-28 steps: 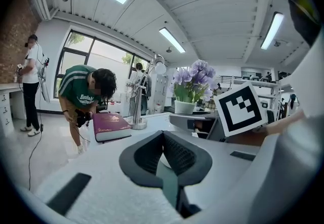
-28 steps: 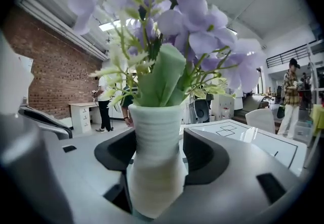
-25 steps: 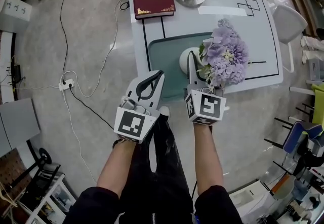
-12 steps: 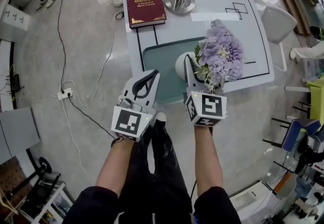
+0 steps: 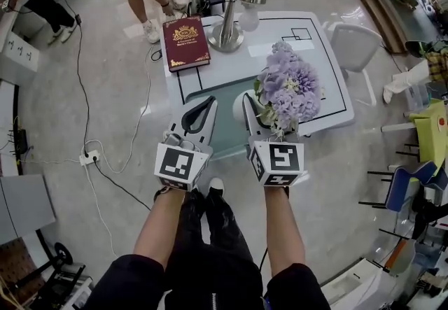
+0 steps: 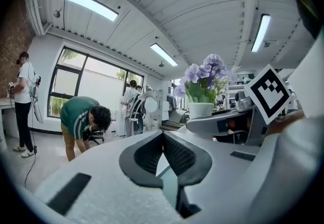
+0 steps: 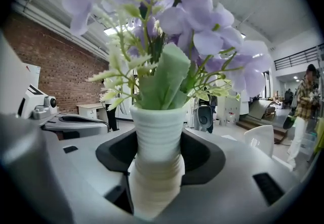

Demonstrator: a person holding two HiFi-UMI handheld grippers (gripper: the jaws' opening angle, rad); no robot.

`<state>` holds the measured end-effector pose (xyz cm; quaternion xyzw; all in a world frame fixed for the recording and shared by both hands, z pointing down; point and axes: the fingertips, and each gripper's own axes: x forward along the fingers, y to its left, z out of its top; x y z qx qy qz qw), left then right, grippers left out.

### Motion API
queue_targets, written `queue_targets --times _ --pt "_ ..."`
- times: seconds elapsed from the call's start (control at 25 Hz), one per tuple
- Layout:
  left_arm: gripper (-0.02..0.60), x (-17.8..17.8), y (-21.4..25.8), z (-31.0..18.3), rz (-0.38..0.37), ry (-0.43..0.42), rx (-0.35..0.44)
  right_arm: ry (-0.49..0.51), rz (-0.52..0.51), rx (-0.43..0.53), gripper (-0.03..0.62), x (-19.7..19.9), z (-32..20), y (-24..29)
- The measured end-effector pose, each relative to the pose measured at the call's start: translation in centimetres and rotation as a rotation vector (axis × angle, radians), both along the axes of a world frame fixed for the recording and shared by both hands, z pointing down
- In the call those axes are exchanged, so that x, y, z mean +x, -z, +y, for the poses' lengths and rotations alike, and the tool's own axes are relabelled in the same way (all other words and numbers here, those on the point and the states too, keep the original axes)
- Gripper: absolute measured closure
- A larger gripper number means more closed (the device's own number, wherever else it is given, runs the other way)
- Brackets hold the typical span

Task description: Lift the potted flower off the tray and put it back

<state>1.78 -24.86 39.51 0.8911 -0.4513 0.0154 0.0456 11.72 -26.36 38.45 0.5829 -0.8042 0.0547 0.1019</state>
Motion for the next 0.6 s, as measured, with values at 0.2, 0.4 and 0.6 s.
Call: queue_targets --times 0.2,0.4,0.6 --pt "0.574 0.8 2.7 -0.5 0.006 -0.006 0.022 -0.016 0.007 0.029 0.345 1.2 0.7 3.7" --pt "0.575 1.2 4.3 -0.8 -0.022 -0.015 0.03 -0.021 0.013 0.043 0.347 1.5 1.4 6.0" --pt "0.575 0.9 5.2 -0.8 -0.054 -0.02 0.057 -0.023 0.012 0.042 0.345 1.1 2.1 6.2"
